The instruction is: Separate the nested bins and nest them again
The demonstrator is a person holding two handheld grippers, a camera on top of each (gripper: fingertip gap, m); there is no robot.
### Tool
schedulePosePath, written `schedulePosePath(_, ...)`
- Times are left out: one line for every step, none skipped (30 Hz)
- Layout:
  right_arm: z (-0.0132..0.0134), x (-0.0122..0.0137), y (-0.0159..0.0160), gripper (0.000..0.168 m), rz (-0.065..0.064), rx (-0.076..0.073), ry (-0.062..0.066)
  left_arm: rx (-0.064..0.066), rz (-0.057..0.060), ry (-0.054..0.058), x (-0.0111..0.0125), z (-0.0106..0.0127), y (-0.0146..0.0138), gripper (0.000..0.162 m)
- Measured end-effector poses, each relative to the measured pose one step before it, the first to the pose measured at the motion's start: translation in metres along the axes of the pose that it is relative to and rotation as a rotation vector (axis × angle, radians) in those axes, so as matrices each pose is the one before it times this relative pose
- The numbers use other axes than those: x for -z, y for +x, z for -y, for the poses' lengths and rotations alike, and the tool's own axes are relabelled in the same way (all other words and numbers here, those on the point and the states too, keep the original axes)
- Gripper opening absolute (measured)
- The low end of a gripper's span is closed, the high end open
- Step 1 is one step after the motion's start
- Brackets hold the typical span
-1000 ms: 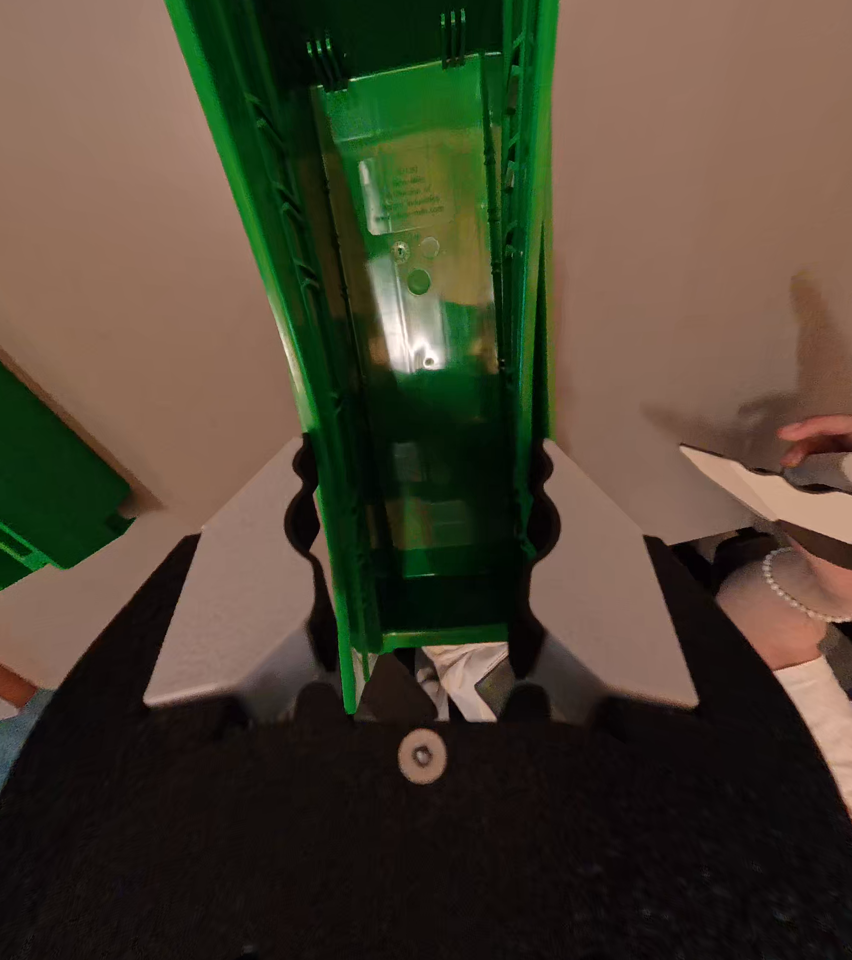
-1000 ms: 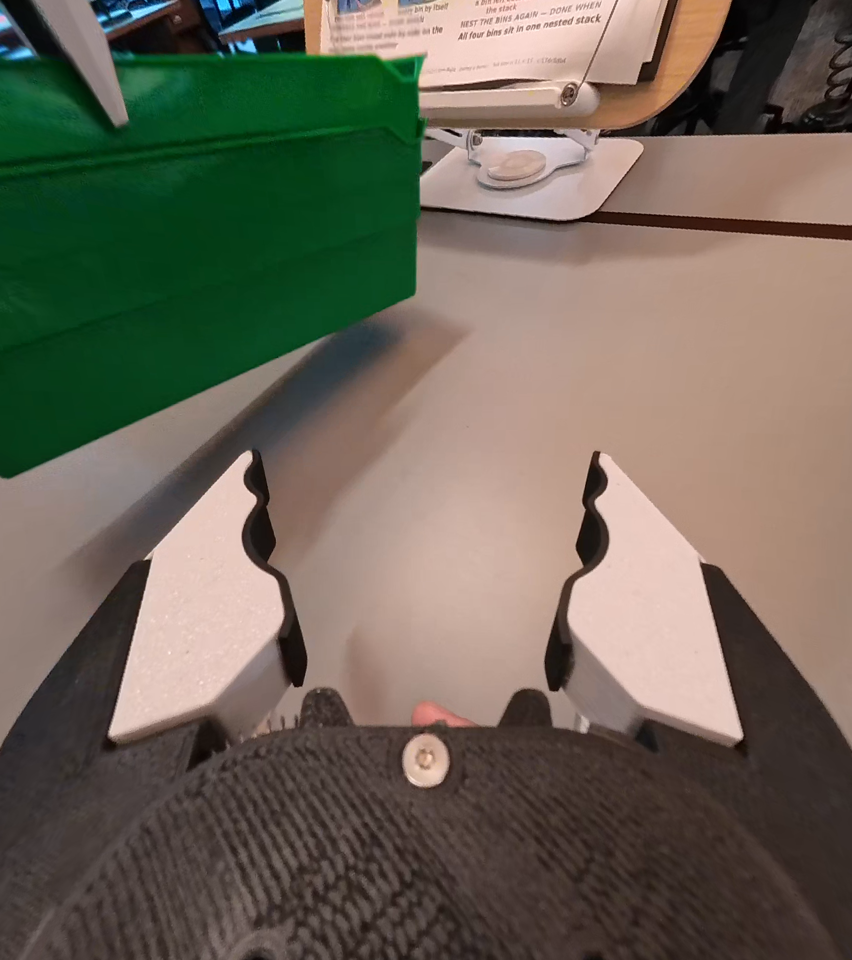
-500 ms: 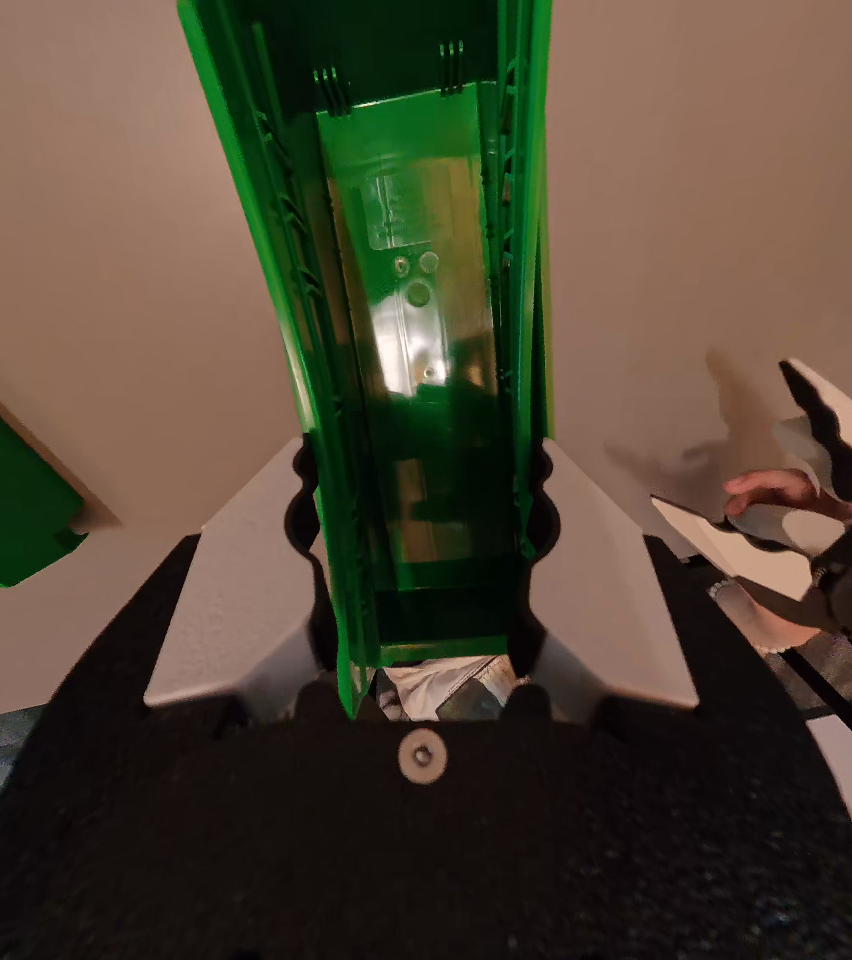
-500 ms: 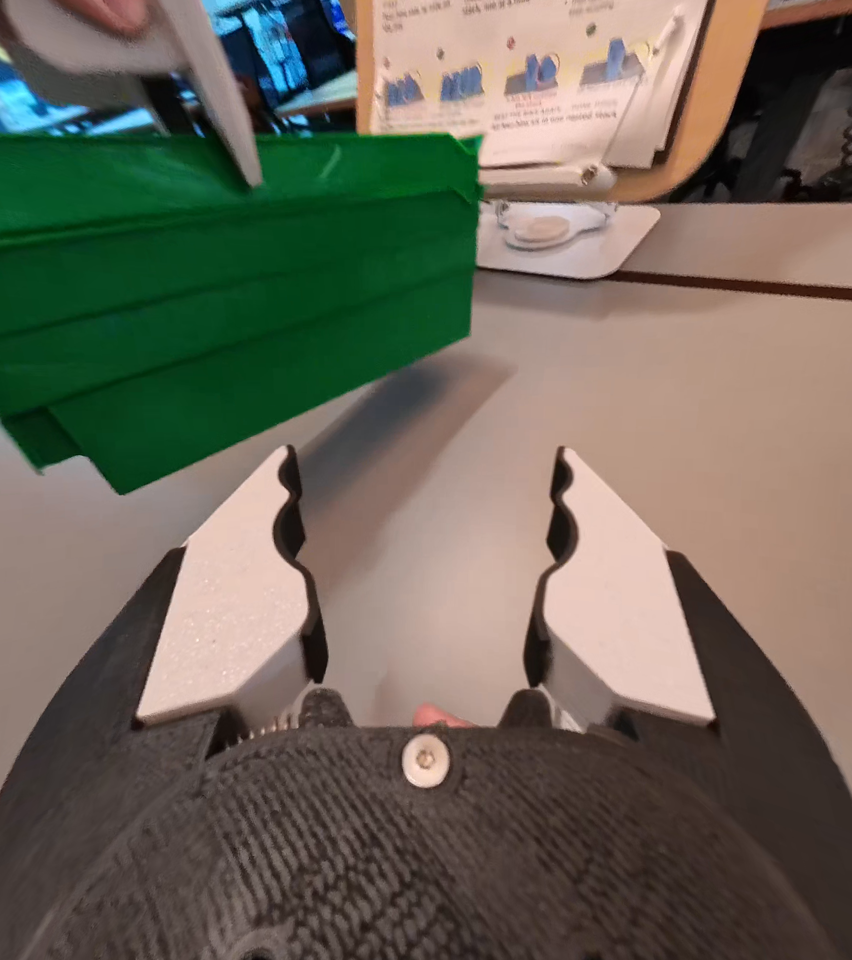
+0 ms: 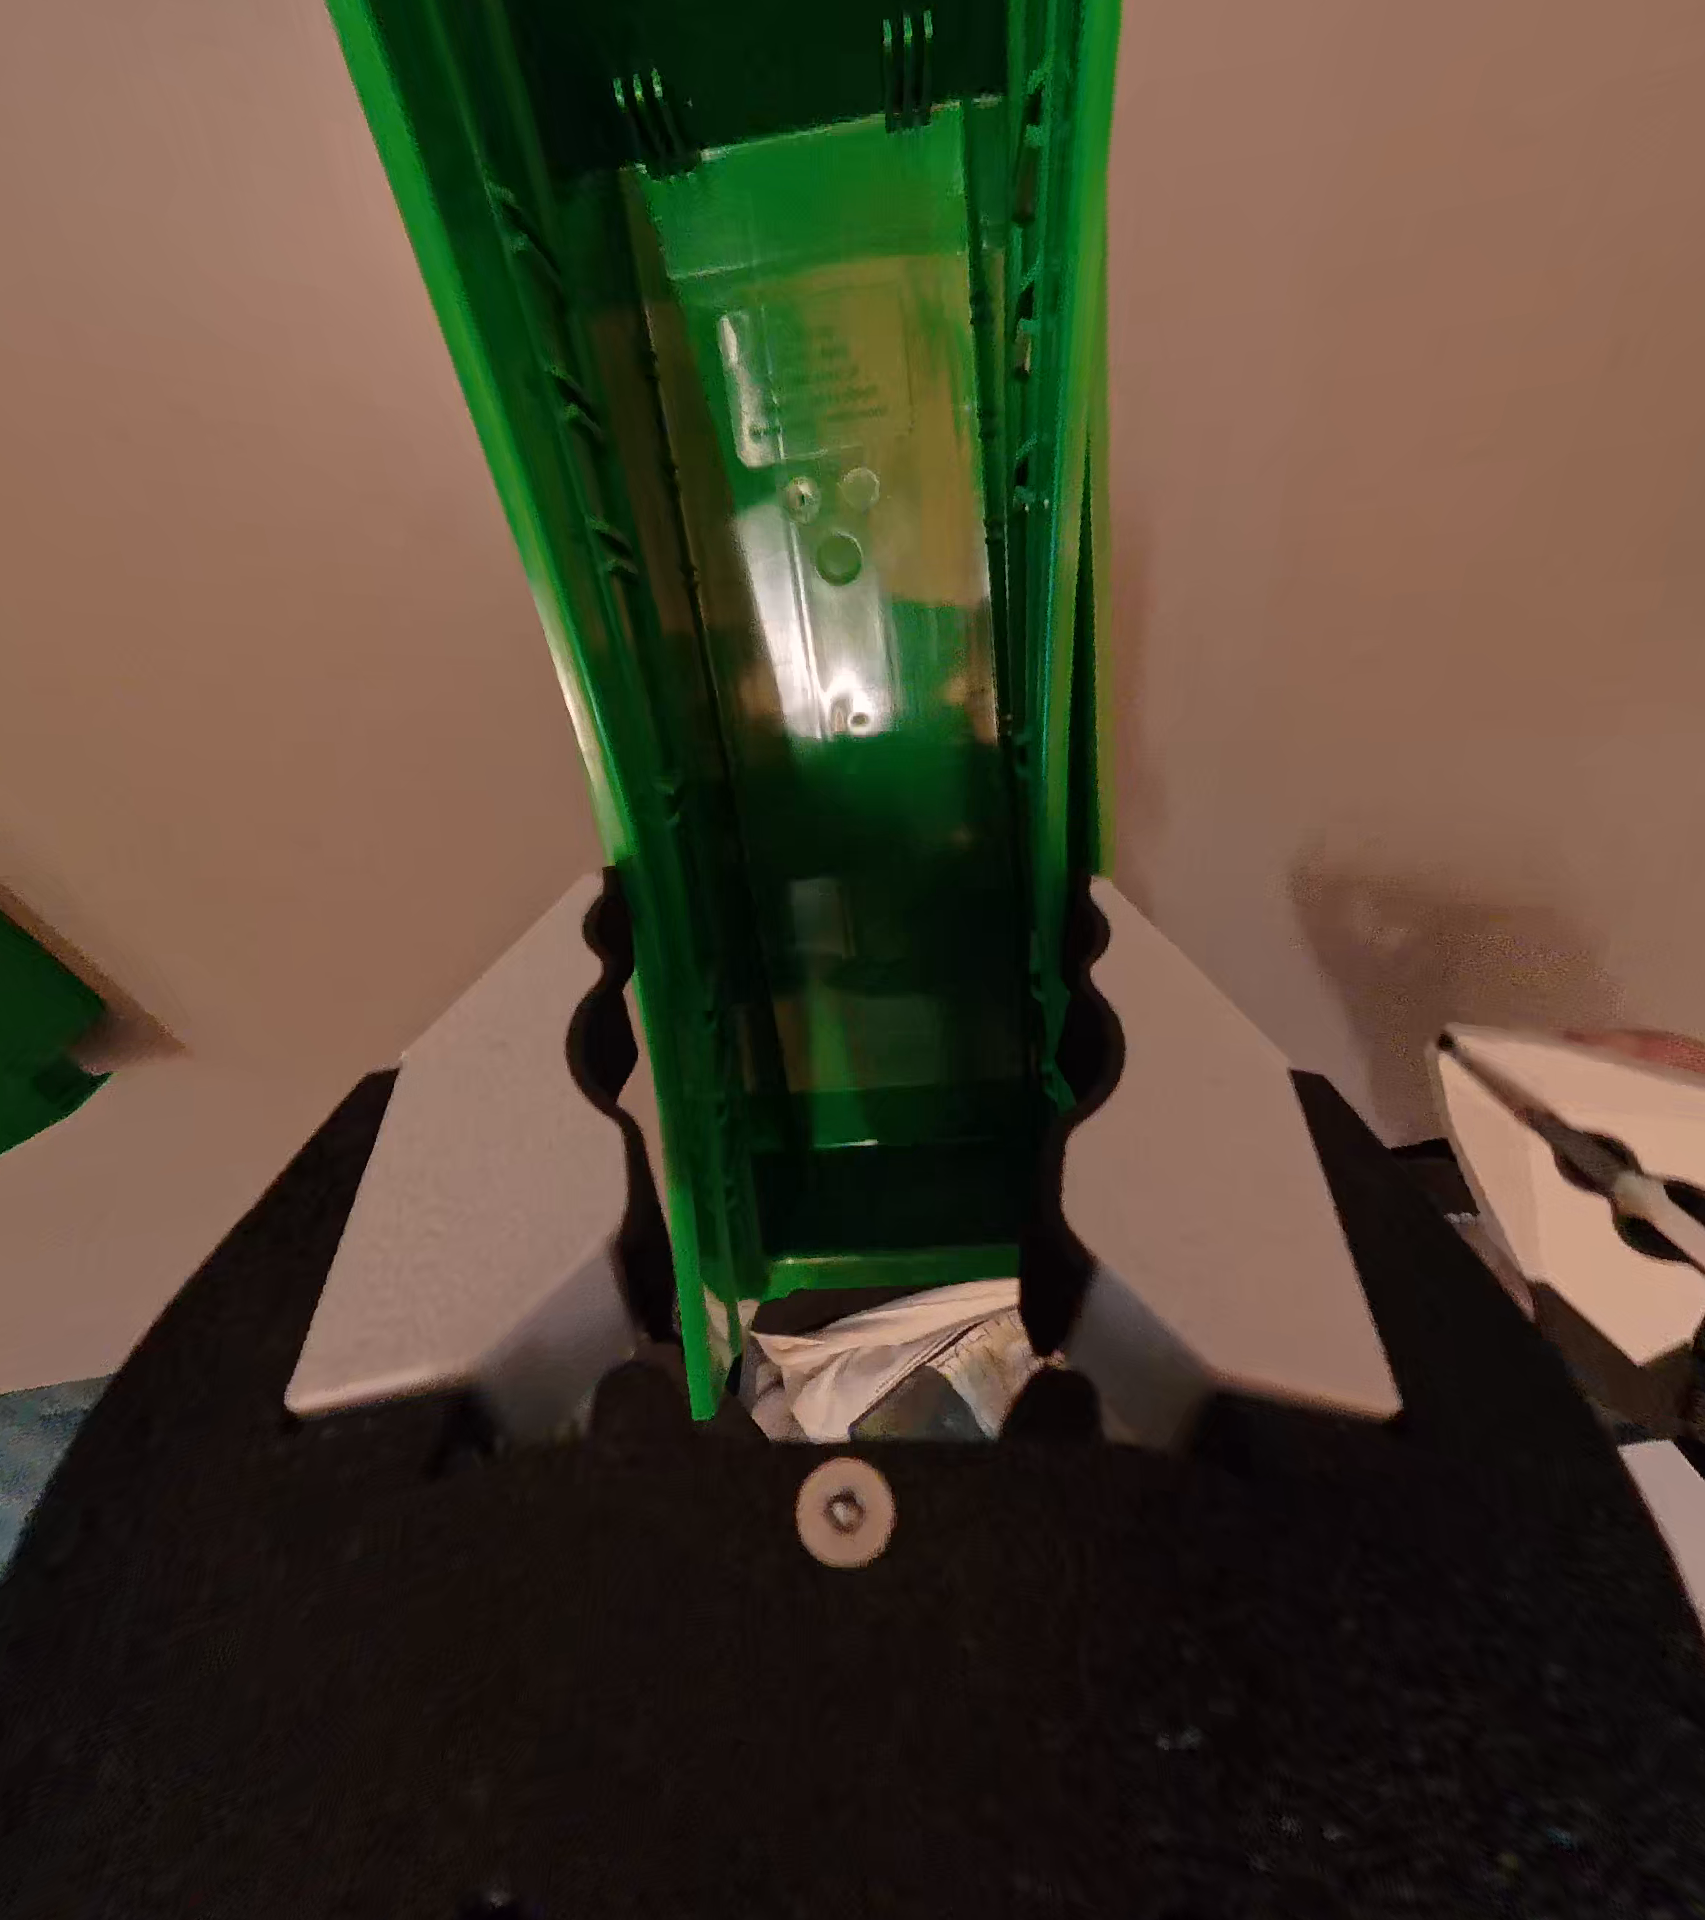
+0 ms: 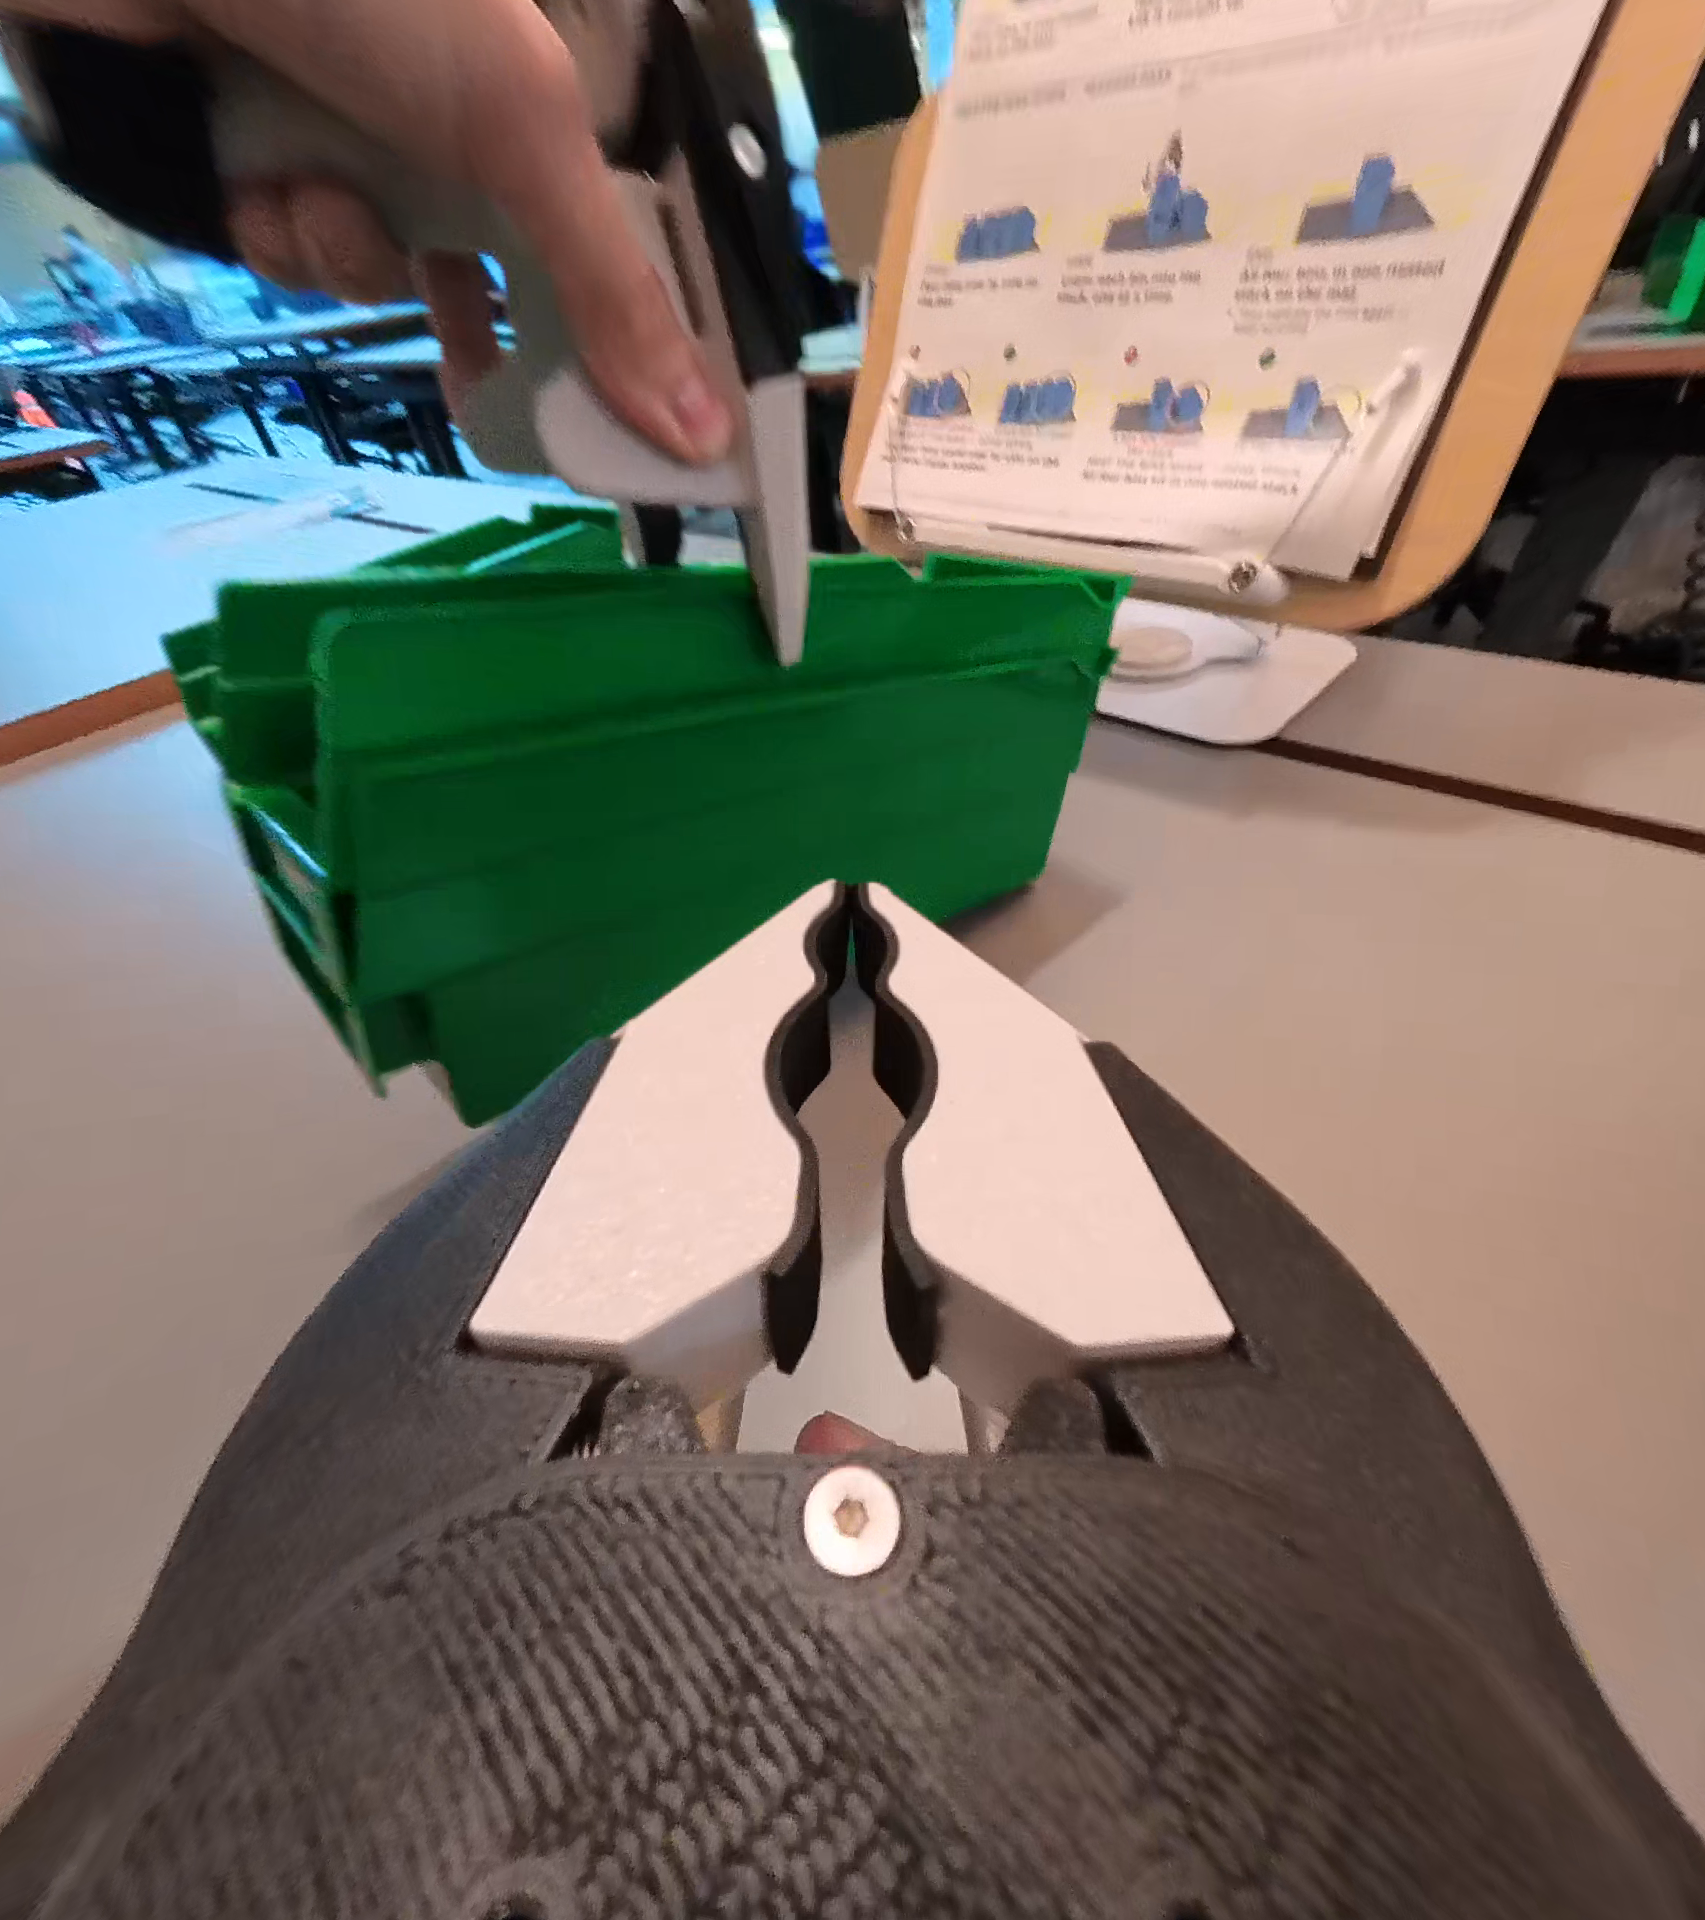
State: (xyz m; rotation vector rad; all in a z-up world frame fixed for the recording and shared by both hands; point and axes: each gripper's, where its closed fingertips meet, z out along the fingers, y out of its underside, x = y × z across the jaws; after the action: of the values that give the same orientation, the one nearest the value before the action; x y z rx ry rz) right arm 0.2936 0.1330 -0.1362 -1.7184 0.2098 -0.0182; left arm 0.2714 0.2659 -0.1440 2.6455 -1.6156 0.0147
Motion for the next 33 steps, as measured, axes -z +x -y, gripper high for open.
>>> schedulePosePath(0.00383,0.00118,-0.00483,0.0,0.0215,0.0112,0.0184,0.0013,0.0069,-0.0026,-0.00248,-0.00026,0.0012,0.082)
schedulePosePath(0.00348,0.0007,-0.00497,0.0,0.0207,0.0126,0.0181,0.0028,0.0047,-0.0022,-0.00239,-0.00038,0.00132,0.082)
schedulePosePath(0.00384,0.0001,-0.00553,0.0,0.0197,0.0157,0.0234,0.0028,0.0038,-0.0075,-0.00261,-0.00105,0.00158,0.082)
schedulePosePath(0.0036,-0.00054,-0.00505,0.0,0.0135,0.0175,0.0252,-0.0008,0.0031,-0.0089,-0.00241,-0.00129,0.00197,0.082)
schedulePosePath(0.00278,-0.00116,-0.00423,0.0,0.0041,0.0198,0.0191,-0.0016,0.0009,-0.0023,-0.00207,-0.00034,0.00216,0.083)
schedulePosePath(0.00189,-0.00191,-0.00304,0.0,-0.0075,0.0261,0.0116,-0.0022,-0.001,-0.0022,-0.00168,-0.00042,0.00256,0.083)
schedulePosePath(-0.00009,-0.00244,-0.00268,0.0,-0.0123,0.0384,-0.0019,-0.0019,-0.0026,-0.0059,-0.00151,-0.00066,0.00293,0.083)
schedulePosePath(-0.00269,-0.00312,-0.00248,0.0,-0.015,0.0508,-0.0195,-0.0025,-0.0039,-0.0036,-0.00108,-0.00036,0.00308,0.083)
schedulePosePath(-0.00439,-0.00309,-0.00188,0.0,-0.0201,0.0601,-0.031,-0.0025,-0.0043,-0.0006,-0.00059,0.00017,0.00287,0.083)
schedulePosePath(-0.00431,-0.00277,-0.0009,0.0,-0.0279,0.0655,-0.0313,-0.0003,-0.0034,0.0003,-0.00036,0.00014,0.00273,0.083)
schedulePosePath(-0.00416,-0.00244,0.001,0.0,-0.0397,0.0618,-0.0297,-0.0006,-0.0017,-0.0019,-0.00022,-0.00021,0.00233,0.083)
schedulePosePath(-0.00348,-0.00221,0.00048,0.0,-0.0335,0.0533,-0.0235,-0.0016,0.0,-0.0034,-0.00042,-0.00048,0.00197,0.083)
schedulePosePath(-0.00226,-0.00222,-0.00184,0.0,-0.0159,0.0383,-0.0135,-0.0007,0.0019,-0.0011,-0.00039,-0.00036,0.00146,0.083)
schedulePosePath(-0.00031,-0.00198,-0.00279,0.0,-0.0065,0.0174,-0.0007,-0.0001,0.0039,0.0,-0.00055,-0.00015,0.00113,0.083)
schedulePosePath(0.00118,-0.00148,-0.00156,0.0,-0.01,-0.0041,0.008,-0.0012,0.0047,-0.0012,-0.00066,-0.00029,0.00072,0.083)
schedulePosePath(0.00267,-0.00068,-0.00147,0.0,-0.0077,-0.0183,0.0165,-0.0021,0.0044,-0.0004,-0.00081,-0.00026,0.00043,0.083)
schedulePosePath(0.00377,-0.00041,-0.00267,0.0,0.0033,-0.022,0.0235,-0.002,0.0032,-0.0018,-0.00102,-0.00061,0.00029,0.083)
schedulePosePath(0.00244,-0.00062,-0.00249,0.0,0.005,-0.0193,0.0156,-0.0004,0.0012,-0.0049,-0.0013,-0.0011,0.00041,0.083)
schedulePosePath(-0.00203,-0.00135,-0.00107,0.0,-0.0006,-0.0083,-0.0089,-0.0005,-0.0005,-0.0051,-0.00138,-0.0011,0.00042,0.083)
schedulePosePath(-0.00679,-0.00237,-0.0001,0.0,-0.0057,0.0045,-0.0332,-0.0001,-0.002,-0.0004,-0.00113,-0.00058,0.0004,0.083)
schedulePosePath(-0.00729,-0.00241,0.00034,0.0,-0.0078,0.0128,-0.0329,0.0014,-0.0041,0.001,-0.00092,-0.00047,0.00067,0.083)
schedulePosePath(-0.00434,-0.00177,0.00089,0.0,-0.0109,0.0105,-0.0133,0.0011,-0.0057,-0.0033,-0.00091,-0.00104,0.00086,0.083)
schedulePosePath(-0.00214,-0.00113,0.00041,0.0,-0.0052,0.0018,-0.0026,0.0003,-0.006,-0.003,-0.00073,-0.00088,0.00102,0.084)
schedulePosePath(-0.00187,-0.00119,-0.00109,0.0,0.0069,-0.0046,-0.0039,-0.0005,-0.0045,0.0009,-0.00009,-0.00019,0.00077,0.084)
schedulePosePath(-0.00155,-0.00091,0.0,0.0,0.0013,-0.0076,-0.003,-0.0021,-0.0002,0.0015,0.00006,-0.00007,0.0002,0.084)
schedulePosePath(-0.00024,-0.00023,-0.00078,0.0,0.0073,-0.0061,0.003,-0.0018,0.0025,-0.0032,-0.0003,-0.00058,-0.00013,0.083)
schedulePosePath(-0.00133,-0.00038,-0.00111,0.0,0.0108,0.0003,-0.0075,-0.0022,0.0043,-0.0065,-0.00057,-0.00103,-0.00034,0.083)
schedulePosePath(-0.00276,-0.00078,-0.00166,0.0,0.0136,0.0171,-0.0199,-0.0021,0.0062,-0.008,-0.00116,-0.00126,-0.00065,0.083)
schedulePosePath(-0.00285,-0.00081,-0.00045,0.0,0.0013,0.0221,-0.0215,-0.0001,0.005,-0.0042,-0.00093,-0.00067,-0.0005,0.083)
schedulePosePath(-0.00031,-0.00009,0.00055,0.0,-0.0095,0.0176,-0.004,0.0041,0.0028,0.0017,-0.00011,0.00033,0.00017,0.083)
schedulePosePath(-0.00037,0.00001,0.0001,0.0,-0.0092,0.0078,-0.0063,-0.0017,0.0053,-0.0019,0.00004,-0.00007,0.00013,0.084)
schedulePosePath(-0.00057,-0.00023,-0.00053,0.0,-0.0045,0.0078,-0.0094,-0.0065,0.0138,-0.0014,0.00032,-0.00001,-0.00074,0.084)
schedulePosePath(-0.00078,-0.00034,-0.00083,0.0,-0.0023,0.0107,-0.0105,-0.0063,0.0166,-0.0028,0.00076,-0.00015,-0.00085,0.085)
